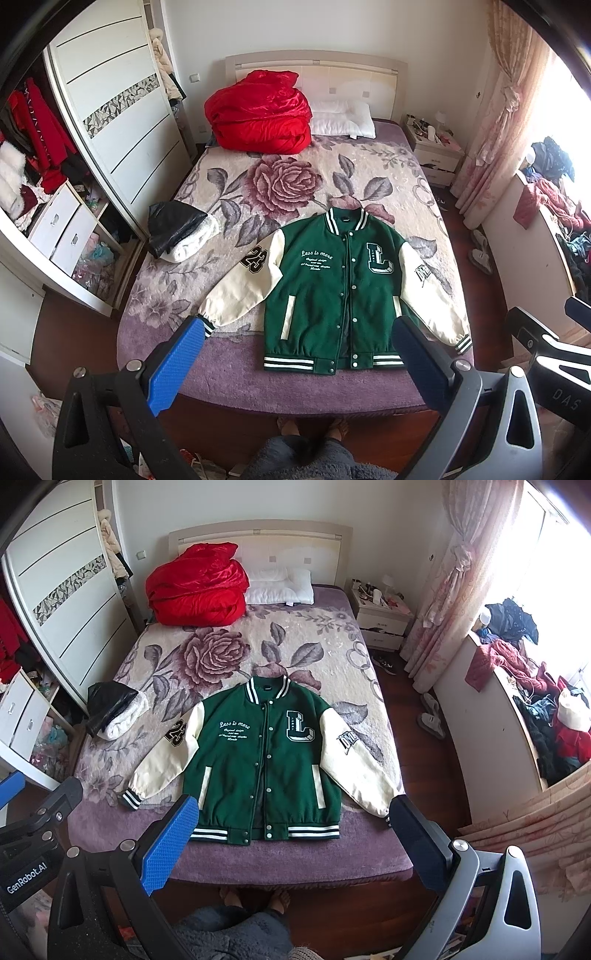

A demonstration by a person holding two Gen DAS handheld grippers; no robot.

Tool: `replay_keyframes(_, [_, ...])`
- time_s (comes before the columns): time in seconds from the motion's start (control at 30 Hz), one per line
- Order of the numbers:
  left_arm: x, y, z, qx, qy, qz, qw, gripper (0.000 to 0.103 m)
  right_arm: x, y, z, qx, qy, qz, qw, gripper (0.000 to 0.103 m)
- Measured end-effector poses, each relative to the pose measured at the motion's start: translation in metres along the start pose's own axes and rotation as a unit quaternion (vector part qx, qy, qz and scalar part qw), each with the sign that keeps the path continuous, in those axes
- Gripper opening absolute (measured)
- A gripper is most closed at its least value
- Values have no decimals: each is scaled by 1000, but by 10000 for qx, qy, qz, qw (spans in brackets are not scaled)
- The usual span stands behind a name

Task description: Fold large clothes

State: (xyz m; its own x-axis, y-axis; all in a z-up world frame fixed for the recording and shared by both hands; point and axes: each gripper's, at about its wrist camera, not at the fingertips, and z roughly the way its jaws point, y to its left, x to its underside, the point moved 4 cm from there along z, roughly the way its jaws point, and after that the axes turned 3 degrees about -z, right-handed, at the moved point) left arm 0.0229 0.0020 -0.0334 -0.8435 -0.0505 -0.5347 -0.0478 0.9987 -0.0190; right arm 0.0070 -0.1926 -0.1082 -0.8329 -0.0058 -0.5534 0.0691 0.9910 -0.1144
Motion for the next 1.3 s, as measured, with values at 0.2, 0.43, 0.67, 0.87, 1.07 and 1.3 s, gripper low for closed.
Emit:
replay_keyframes(0.2, [-1, -2, -3, 1, -7, 0, 10000, 103, 0, 0, -1, -5, -8, 0, 10000, 103])
replay_keyframes(0.43, [-3, -6, -9, 3, -11, -14, 10000, 103, 0, 1, -2, 8, -24, -2, 10000, 103])
replay_keyframes(0.67, [3, -13, -20, -13, -36, -46, 10000, 103, 0, -1, -1, 6, -16, -18, 10000, 103])
replay_keyframes(0.87, [4, -14, -21, -19, -65, -47, 10000, 103, 1, -1, -2, -5, -26, -23, 10000, 103])
replay_keyframes(1.07, [4, -13, -22, 3, -71, -55, 10000, 103, -7, 3, -6, 10, -40, -26, 10000, 103])
replay_keyframes(1.3, [0, -11, -23, 22, -114, -68, 9999, 103, -10, 4, -7, 28, -57, -26, 10000, 103])
